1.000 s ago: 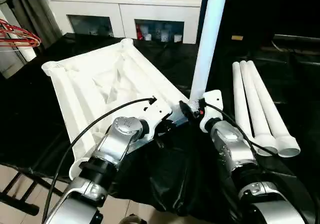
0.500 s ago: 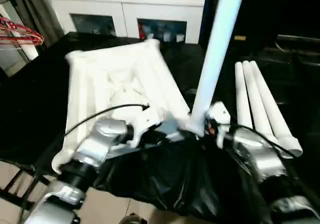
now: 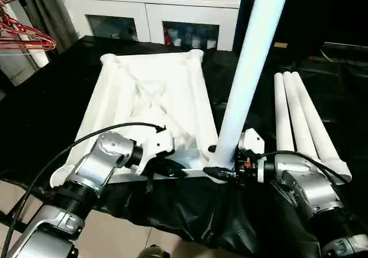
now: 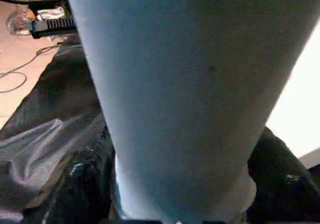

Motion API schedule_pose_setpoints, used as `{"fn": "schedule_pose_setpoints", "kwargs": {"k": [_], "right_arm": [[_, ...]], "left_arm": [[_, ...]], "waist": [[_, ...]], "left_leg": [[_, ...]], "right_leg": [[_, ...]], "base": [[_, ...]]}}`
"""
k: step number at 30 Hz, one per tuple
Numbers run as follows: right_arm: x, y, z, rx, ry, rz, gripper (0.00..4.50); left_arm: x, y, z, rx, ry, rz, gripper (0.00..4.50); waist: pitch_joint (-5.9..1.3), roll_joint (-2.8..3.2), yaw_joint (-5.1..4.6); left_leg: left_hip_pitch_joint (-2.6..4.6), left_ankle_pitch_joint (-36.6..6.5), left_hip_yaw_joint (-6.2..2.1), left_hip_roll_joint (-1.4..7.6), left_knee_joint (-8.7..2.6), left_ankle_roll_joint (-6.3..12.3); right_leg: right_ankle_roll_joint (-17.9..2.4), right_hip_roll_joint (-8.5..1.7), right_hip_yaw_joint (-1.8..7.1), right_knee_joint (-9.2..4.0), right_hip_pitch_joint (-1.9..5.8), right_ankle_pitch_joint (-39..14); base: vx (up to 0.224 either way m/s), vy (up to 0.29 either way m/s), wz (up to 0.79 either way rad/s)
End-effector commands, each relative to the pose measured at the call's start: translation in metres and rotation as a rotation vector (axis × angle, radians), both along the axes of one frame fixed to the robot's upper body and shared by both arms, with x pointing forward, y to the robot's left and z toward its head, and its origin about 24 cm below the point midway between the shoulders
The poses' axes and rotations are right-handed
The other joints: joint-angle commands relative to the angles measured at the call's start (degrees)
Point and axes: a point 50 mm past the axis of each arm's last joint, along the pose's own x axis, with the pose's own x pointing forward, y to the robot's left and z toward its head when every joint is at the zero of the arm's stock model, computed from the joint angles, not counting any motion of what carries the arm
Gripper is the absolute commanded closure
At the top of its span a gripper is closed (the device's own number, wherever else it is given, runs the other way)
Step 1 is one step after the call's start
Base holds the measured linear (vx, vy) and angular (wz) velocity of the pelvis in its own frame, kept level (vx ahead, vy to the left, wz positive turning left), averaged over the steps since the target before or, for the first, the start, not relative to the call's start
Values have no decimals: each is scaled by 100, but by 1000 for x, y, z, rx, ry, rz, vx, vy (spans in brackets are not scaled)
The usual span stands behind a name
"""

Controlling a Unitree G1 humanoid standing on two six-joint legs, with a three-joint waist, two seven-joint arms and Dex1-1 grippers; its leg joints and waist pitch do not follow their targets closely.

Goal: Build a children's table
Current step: Rotate leg to tighten

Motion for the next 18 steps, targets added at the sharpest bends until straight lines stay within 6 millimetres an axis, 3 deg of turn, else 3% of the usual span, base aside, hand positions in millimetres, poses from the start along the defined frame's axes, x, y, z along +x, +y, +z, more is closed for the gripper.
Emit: {"fn": "schedule_pose_setpoints", "kwargs": {"k": [1,6,8,10,14,18], "right_arm": [[-4,11,-2,22,10,33,170],[4,17,-9,37,23,-112,174],[13,25,-16,28,13,-256,174],[16,31,-20,25,9,-323,174],[28,46,-28,-14,0,-496,174],[39,66,-28,-11,-19,-641,174]], "left_arm": [[6,-11,12,-33,-55,-21,450],[11,-20,11,-78,-86,78,450],[17,-30,12,-105,-106,172,450],[19,-34,12,-108,-122,216,450],[24,-48,13,-135,-153,333,450],[25,-66,16,-167,-189,430,450]], "waist": [[-377,-64,-5],[-365,-87,-25],[-350,-103,-82],[-338,-107,-144],[-345,-110,-239],[-343,-104,-274]], "left_leg": [[102,-982,-127,363,-390,428],[97,-1022,-130,358,-404,376],[100,-1089,-130,350,-424,250],[84,-1173,-154,327,-457,142],[89,-1112,-136,312,-439,162],[112,-1110,-131,316,-443,152]], "right_leg": [[-1291,-481,279,-375,258,-800],[-1263,-489,281,-389,256,-929],[-1231,-498,285,-412,238,-1155],[-1145,-512,272,-437,275,-1430],[-1105,-491,287,-446,264,-1296],[-1113,-489,290,-461,245,-1318]], "base": [[0,0,0],[0,0,0],[0,0,0],[0,0,0],[0,0,0],[0,0,0]]}}
